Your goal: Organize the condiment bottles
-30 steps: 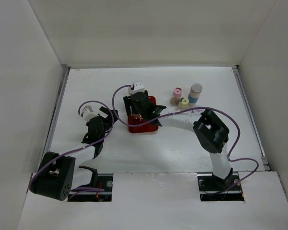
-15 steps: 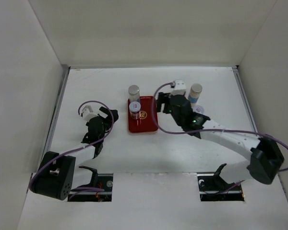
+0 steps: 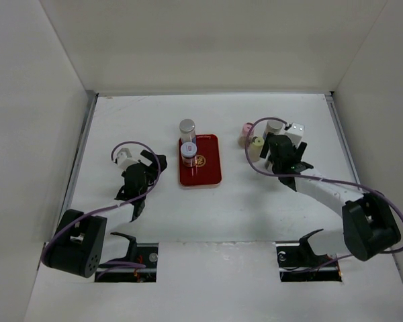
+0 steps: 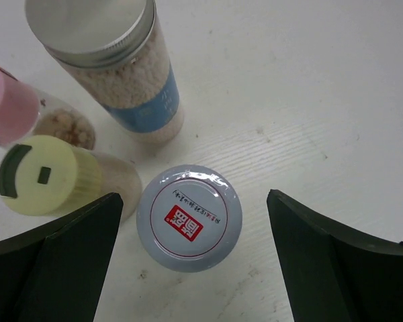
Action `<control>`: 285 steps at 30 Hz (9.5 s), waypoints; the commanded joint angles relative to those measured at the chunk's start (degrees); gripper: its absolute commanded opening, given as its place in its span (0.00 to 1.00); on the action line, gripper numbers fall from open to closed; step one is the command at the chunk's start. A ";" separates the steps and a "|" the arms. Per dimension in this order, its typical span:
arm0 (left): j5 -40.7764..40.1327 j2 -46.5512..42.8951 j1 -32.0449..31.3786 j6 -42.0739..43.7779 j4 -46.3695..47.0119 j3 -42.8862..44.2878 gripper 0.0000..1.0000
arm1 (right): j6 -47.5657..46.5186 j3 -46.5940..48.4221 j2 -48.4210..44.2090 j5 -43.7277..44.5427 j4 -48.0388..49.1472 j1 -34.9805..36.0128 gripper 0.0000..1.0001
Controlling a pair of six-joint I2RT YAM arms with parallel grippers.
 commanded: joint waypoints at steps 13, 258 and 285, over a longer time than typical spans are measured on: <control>-0.13 -0.52 0.22 -0.27 2.67 0.34 1.00 | 3.72 0.34 5.21 -2.16 6.06 -1.67 0.53; 0.13 2.12 -1.80 -0.09 2.94 1.75 1.00 | -6.29 20.37 6.07 -12.26 3.69 23.90 0.49; -2.15 1.76 -0.84 0.70 2.15 2.19 1.00 | -2.79 -1.57 -8.14 2.32 19.23 26.56 1.00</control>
